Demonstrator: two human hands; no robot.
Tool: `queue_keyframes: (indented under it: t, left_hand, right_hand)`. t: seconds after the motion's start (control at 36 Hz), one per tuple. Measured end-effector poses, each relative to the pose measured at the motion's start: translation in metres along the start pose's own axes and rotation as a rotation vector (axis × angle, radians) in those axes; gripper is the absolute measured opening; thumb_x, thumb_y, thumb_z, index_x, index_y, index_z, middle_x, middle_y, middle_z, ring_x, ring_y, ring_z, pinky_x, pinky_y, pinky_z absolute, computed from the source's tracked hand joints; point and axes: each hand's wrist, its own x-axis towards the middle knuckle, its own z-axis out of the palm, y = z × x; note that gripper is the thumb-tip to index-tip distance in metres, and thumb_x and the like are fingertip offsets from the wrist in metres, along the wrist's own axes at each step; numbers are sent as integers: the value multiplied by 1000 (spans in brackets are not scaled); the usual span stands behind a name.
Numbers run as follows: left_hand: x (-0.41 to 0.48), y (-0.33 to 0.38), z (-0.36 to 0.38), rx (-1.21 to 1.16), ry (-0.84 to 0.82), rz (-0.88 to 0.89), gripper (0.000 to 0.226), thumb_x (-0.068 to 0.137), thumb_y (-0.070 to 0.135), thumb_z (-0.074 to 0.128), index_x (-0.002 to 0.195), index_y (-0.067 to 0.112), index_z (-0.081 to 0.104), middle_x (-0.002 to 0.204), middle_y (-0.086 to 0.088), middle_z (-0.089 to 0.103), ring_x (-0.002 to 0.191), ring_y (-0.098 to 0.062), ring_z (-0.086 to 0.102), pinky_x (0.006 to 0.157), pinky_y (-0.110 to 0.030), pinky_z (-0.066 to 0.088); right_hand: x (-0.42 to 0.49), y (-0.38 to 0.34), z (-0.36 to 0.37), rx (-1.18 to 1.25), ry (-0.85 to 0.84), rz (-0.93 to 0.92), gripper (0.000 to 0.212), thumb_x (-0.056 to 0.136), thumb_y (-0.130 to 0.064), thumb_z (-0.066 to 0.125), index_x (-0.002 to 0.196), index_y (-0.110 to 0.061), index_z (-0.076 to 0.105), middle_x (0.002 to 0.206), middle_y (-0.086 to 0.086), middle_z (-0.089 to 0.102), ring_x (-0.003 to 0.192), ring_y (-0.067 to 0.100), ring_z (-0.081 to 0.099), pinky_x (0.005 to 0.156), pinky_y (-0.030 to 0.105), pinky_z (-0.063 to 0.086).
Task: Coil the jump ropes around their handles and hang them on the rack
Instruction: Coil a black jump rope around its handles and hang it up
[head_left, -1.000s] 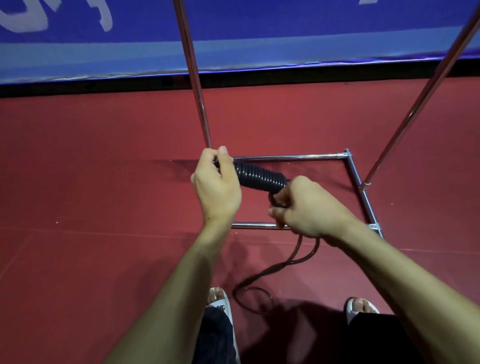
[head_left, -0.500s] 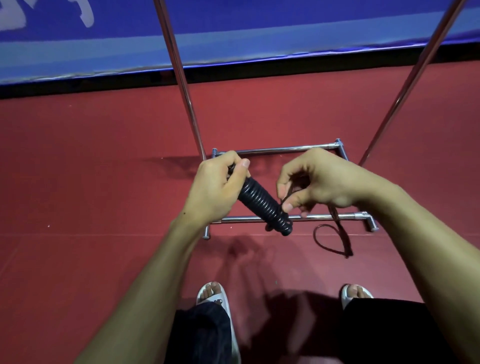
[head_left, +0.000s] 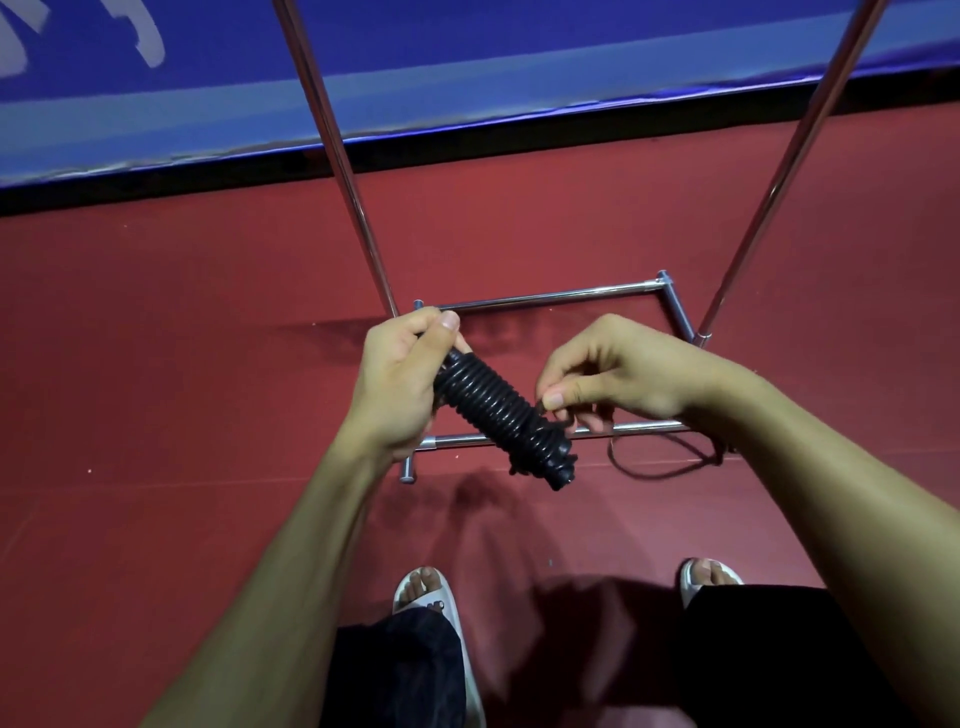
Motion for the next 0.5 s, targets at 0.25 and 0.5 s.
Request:
queue_keyframes:
  t: [0.25, 0.5]
  left_hand:
    - [-4, 5, 8, -338, 2, -101, 40, 89, 24, 46, 51, 18, 57, 48, 1, 46, 42, -10, 43, 44, -20, 40]
    - [-4, 4, 8, -466, 54, -114, 40, 89, 24, 47, 50, 19, 55, 50, 2, 44, 44, -9, 42, 46, -21, 39]
  right_hand:
    - [6, 1, 11, 643, -59, 25, 13, 72, -35, 77, 75, -25, 70, 48, -5, 36, 39, 3, 25, 37, 11, 23]
    - [12, 13, 28, 1008, -66, -112, 33, 57, -41, 90, 71, -19, 69, 49, -5, 39, 37, -1, 24, 32, 7, 29]
